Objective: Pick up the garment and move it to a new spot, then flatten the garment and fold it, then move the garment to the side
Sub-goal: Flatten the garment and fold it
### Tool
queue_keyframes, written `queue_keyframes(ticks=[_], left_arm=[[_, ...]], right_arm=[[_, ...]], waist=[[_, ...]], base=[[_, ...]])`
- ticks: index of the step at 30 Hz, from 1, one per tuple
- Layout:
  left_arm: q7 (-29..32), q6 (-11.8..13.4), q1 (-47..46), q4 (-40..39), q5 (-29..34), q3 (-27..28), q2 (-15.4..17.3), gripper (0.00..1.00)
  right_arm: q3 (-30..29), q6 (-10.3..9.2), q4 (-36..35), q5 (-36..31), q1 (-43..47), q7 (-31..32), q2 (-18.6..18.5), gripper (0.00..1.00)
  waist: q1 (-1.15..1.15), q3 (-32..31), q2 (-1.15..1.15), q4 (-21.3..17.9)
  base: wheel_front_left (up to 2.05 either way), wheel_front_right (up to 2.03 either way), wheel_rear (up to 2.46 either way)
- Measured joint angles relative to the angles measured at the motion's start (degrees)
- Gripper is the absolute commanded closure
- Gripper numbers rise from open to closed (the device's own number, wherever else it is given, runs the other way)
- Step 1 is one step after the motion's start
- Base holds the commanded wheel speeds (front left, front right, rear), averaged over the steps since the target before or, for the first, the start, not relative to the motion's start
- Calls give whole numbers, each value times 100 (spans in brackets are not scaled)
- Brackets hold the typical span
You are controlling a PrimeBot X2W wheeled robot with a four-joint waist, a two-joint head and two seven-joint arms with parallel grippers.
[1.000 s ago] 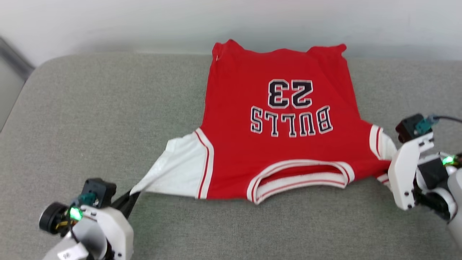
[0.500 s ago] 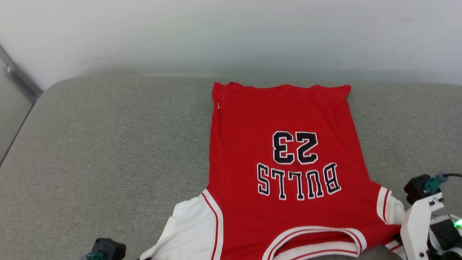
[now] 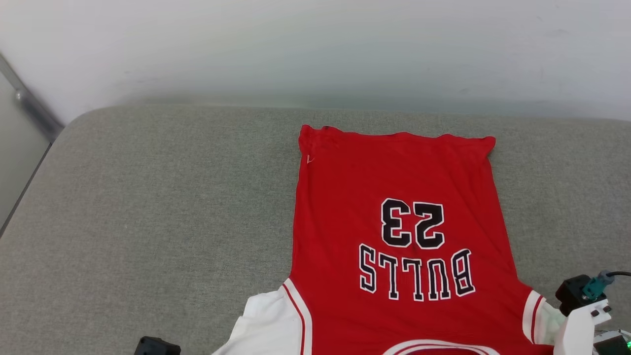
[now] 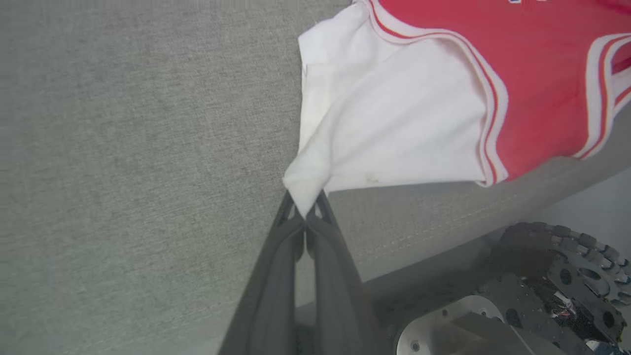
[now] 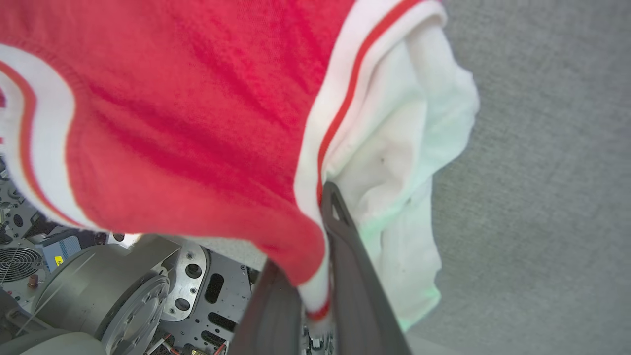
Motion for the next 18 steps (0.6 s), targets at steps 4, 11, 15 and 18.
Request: queue_keyframes(ticks=[4,11,15,18], left_arm=[[24,-49,-11,-104,-98,-15,-14,100],[170,-74,-132,-489,-5,-116,9,100],[279,-77,-205,-784,73,-191,34,100],[336,-77,-287,-967,155,-213,85,100]], right_arm=[[-136,-2,-110,178,29,189,26,0],[-854,-2,-733,541,-118,788,-23,0],[-1359,-2,-1066,550,-493,1328,-30,0],[-1705,-3,-1255,423,-905,1778,-22,0]], waist=[[0,17,0,14],[0,164,0,205],[0,304,0,383],[0,468,0,513]], base=[[0,0,0],[0,0,0],[0,0,0],[0,0,0]])
